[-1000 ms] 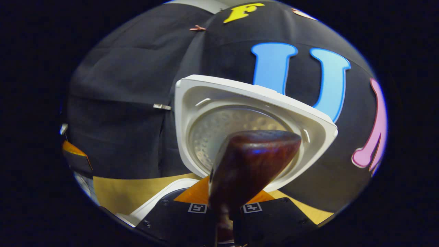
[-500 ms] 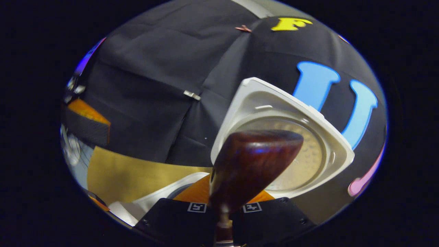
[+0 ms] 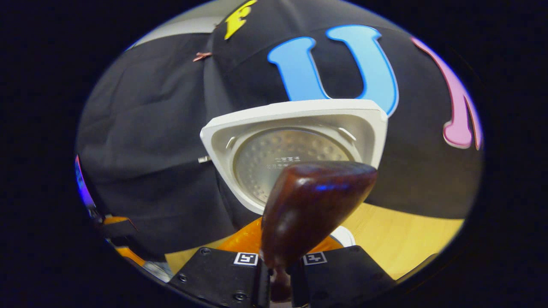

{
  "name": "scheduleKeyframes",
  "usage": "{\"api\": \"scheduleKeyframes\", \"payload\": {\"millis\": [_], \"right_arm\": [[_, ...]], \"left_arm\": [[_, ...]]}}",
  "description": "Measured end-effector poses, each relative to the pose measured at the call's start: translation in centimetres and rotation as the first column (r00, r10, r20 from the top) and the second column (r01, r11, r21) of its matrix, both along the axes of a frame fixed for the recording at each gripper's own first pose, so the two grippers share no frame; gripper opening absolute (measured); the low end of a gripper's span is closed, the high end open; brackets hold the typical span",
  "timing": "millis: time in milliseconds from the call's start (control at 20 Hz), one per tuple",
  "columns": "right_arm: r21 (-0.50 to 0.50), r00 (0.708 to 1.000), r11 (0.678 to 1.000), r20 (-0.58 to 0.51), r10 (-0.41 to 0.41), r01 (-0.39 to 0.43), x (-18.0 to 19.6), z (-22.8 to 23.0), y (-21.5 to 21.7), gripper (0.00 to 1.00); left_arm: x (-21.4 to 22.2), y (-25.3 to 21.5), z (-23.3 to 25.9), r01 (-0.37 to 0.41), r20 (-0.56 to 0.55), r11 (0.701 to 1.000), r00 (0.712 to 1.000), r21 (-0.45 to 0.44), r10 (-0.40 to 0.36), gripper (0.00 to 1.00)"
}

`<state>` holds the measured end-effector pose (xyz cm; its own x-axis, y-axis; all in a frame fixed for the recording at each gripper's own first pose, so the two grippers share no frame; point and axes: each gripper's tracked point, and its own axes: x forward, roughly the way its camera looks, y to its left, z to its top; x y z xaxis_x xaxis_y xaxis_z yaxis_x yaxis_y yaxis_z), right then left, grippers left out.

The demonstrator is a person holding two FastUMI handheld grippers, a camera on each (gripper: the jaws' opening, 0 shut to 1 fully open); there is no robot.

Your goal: Close the left gripper, press the button to open the rice cooker; take a wooden spoon from the chopstick holder with the right hand, scoop a spoonful of rice and pour it into the rice cooker, then put the wooden spoon back into the chopstick holder.

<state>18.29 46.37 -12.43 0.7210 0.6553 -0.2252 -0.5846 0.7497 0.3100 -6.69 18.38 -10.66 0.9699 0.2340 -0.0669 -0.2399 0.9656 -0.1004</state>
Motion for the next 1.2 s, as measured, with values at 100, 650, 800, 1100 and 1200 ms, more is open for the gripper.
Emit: {"api": "scheduleKeyframes", "payload": {"millis": [100,650,800,1100,1200], "right_arm": [[0.100,0.998,0.994,-0.061,-0.029,0.036,-0.1,1.1,-0.8,0.23],[0.430,0.947,0.868,-0.294,-0.125,0.248,1.2,2.5,-7.0,0.23],[0.497,0.935,0.814,-0.323,-0.149,0.302,1.5,3.3,-10.5,0.23],[0.546,0.921,0.744,-0.278,-0.274,0.386,1.6,5.9,-22.9,0.23],[0.535,0.904,0.729,-0.256,-0.341,0.426,1.6,6.4,-29.0,0.23]], "left_arm": [[-0.2,-0.2,0.4,-0.004,0.001,1.000,1.000,0.013,0.004,0.95],[-0.6,-2.4,1.7,-0.011,-0.008,0.999,1.000,0.037,0.011,0.95],[-0.3,-3.3,1.9,-0.005,-0.011,0.999,1.000,0.038,0.006,0.95],[1.4,-5.5,2.2,0.017,-0.019,0.999,1.000,0.044,-0.016,0.95],[2.1,-6.1,2.2,0.022,-0.026,0.999,0.999,0.041,-0.021,0.95]]}}
